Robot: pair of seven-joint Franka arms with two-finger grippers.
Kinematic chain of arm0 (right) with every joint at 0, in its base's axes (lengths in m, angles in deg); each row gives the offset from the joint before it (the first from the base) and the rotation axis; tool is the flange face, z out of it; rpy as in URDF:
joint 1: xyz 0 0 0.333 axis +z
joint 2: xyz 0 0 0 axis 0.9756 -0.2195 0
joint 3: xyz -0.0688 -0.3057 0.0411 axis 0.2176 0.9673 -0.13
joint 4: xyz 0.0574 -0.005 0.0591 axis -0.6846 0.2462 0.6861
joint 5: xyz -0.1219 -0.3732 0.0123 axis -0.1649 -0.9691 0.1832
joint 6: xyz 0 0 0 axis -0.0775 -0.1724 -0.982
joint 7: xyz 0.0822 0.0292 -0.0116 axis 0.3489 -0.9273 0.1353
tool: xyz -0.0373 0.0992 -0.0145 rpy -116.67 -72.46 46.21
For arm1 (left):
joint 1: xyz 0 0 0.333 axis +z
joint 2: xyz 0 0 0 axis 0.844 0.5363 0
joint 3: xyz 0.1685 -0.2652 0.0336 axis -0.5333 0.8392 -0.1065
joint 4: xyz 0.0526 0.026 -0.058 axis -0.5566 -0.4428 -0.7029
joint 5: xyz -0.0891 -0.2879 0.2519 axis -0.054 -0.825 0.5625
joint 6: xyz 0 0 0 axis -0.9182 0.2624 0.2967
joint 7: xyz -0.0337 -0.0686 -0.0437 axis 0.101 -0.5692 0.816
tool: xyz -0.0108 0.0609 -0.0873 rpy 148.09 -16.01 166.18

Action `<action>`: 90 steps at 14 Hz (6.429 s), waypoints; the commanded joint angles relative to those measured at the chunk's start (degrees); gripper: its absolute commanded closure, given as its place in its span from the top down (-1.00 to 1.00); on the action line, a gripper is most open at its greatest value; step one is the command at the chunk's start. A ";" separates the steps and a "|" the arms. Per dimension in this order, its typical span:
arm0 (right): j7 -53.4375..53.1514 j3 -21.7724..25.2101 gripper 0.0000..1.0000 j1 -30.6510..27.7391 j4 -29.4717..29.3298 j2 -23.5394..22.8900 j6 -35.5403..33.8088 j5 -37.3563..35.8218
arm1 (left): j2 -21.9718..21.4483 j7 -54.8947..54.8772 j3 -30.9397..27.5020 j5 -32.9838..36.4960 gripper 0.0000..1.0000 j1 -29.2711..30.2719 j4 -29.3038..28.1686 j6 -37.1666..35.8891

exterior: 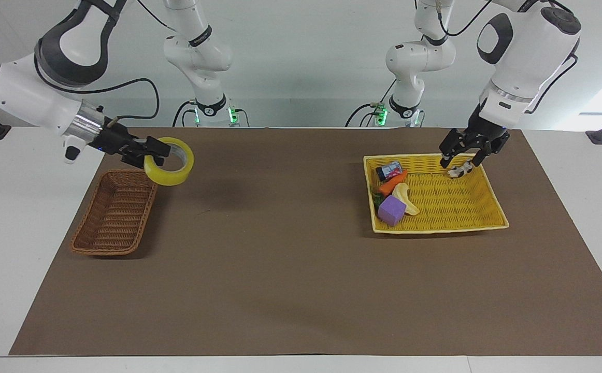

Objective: Move tape to another basket

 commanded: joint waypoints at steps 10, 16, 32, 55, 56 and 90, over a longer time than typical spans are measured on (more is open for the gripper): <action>12.85 -0.54 -1.00 -8.69 -5.83 -13.78 2.48 -4.29 | 1.30 -10.85 0.49 8.30 1.00 3.73 12.80 -21.21; 23.85 0.87 -1.00 -11.42 -6.27 -17.75 6.07 -5.52 | 1.30 -10.76 0.49 8.30 1.00 4.09 12.80 -21.13; 25.27 0.87 1.00 -10.81 -4.95 -19.42 8.37 -3.16 | 1.21 -10.93 -10.06 8.48 1.00 -8.04 12.97 -20.77; 23.11 -0.01 1.00 0.07 -15.40 -15.47 11.44 -13.67 | 1.21 -10.76 -10.24 8.30 1.00 -6.28 12.98 -20.77; 18.46 -0.18 1.00 1.05 -15.50 -14.25 11.62 -16.14 | 1.21 -10.76 -10.24 8.30 1.00 -6.28 12.98 -20.77; -27.90 3.33 1.00 15.91 -11.37 12.04 -8.86 -32.33 | 1.21 -10.76 -10.24 8.30 1.00 -6.28 12.89 -20.86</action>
